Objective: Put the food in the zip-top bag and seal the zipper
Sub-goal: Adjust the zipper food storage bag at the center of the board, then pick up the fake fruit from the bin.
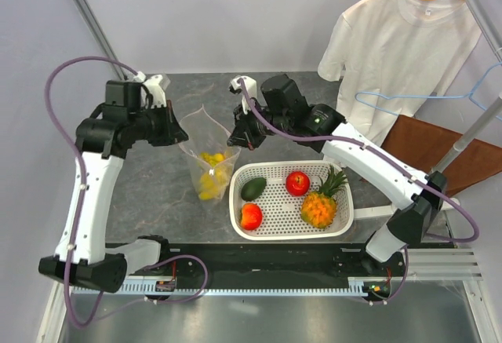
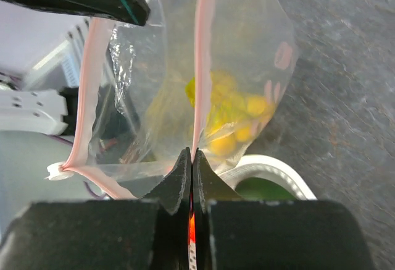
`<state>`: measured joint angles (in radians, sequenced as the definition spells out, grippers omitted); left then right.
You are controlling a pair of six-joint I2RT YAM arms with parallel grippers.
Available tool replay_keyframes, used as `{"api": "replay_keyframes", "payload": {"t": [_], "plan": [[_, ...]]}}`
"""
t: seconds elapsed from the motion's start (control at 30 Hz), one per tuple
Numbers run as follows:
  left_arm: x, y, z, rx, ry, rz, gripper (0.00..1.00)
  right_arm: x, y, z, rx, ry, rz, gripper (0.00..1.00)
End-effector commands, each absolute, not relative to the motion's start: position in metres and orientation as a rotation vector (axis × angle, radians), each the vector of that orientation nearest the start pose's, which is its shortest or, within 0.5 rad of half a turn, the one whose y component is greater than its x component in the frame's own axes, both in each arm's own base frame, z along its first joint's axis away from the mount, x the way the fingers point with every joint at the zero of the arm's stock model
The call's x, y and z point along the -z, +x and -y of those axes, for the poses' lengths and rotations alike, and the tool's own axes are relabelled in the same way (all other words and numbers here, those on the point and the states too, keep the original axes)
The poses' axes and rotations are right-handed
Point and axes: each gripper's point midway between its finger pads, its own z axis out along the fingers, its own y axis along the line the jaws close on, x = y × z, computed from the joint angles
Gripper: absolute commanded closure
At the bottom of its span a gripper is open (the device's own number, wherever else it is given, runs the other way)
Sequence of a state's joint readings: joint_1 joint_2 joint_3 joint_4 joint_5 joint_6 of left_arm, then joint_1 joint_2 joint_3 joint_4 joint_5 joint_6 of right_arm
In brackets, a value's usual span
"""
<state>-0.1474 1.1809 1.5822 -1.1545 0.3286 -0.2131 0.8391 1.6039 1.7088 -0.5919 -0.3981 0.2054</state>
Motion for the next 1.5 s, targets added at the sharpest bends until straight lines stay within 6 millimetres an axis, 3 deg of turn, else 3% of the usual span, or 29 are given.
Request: {"api": "replay_keyframes", "payload": {"t": [0.0,0.03,0.1,0.2,0.23,0.27,0.4,0.47,0.5,0.6,0.9,1.0,1.07,1.13,1.17,1.3,1.37,1.4,1.47], "plan": [[-0.255,0.257,0.117,0.664,0.086,-2.545,0.98,-0.265,0.258,-0.374,-0.885,-1.007,-2.077,1.00],[-0.253,0.257,0.120,0.686,0.089,-2.552,0.98,-0.255,0.256,-0.372,-0.874,-1.034,-2.089,0.96],[-0.258,0.259,0.123,0.711,0.090,-2.529,0.98,-0.256,0.257,-0.367,-0.850,-1.021,-2.089,0.90],[-0.266,0.262,0.125,0.719,0.092,-2.491,0.98,-0.275,0.261,-0.360,-0.814,-0.996,-2.040,0.61],[-0.268,0.262,0.126,0.726,0.093,-2.486,0.98,-0.289,0.265,-0.357,-0.796,-0.980,-2.006,0.47],[-0.269,0.262,0.126,0.733,0.092,-2.480,0.98,-0.298,0.269,-0.352,-0.780,-0.962,-1.990,0.41],[-0.273,0.261,0.132,0.780,0.106,-2.466,0.98,-0.338,0.264,-0.317,-0.723,-0.919,-1.928,0.15],[-0.277,0.259,0.135,0.801,0.124,-2.451,0.98,-0.333,0.258,-0.296,-0.665,-0.913,-1.965,0.11],[-0.279,0.260,0.135,0.800,0.129,-2.440,0.98,-0.340,0.251,-0.280,-0.628,-0.929,-1.934,0.07],[-0.289,0.261,0.135,0.790,0.150,-2.396,0.98,-0.313,0.234,-0.242,-0.526,-0.973,-2.011,0.04],[-0.290,0.262,0.136,0.807,0.119,-2.397,0.98,-0.264,0.196,-0.173,-0.340,-0.993,-2.183,0.02],[-0.292,0.262,0.137,0.813,0.114,-2.393,0.98,-0.247,0.198,-0.141,-0.210,-0.846,-2.276,0.02],[-0.294,0.262,0.136,0.806,0.112,-2.386,0.98,-0.251,0.203,-0.128,-0.201,-0.700,-2.292,0.02],[-0.294,0.261,0.136,0.805,0.113,-2.383,0.98,-0.249,0.206,-0.123,-0.205,-0.569,-2.328,0.10],[-0.295,0.261,0.136,0.810,0.114,-2.381,0.98,-0.245,0.208,-0.121,-0.203,-0.498,-2.353,0.10],[-0.294,0.261,0.136,0.813,0.113,-2.381,0.98,-0.239,0.220,-0.115,-0.094,-0.512,-2.397,0.05],[-0.294,0.261,0.137,0.815,0.111,-2.383,0.98,-0.231,0.228,-0.103,-0.033,-0.363,-2.456,0.02],[-0.293,0.262,0.137,0.814,0.109,-2.382,0.98,-0.224,0.228,-0.100,-0.047,-0.170,-2.494,0.03],[-0.292,0.263,0.137,0.820,0.098,-2.387,0.98,-0.208,0.220,-0.096,-0.120,-0.020,-2.586,0.02]]}}
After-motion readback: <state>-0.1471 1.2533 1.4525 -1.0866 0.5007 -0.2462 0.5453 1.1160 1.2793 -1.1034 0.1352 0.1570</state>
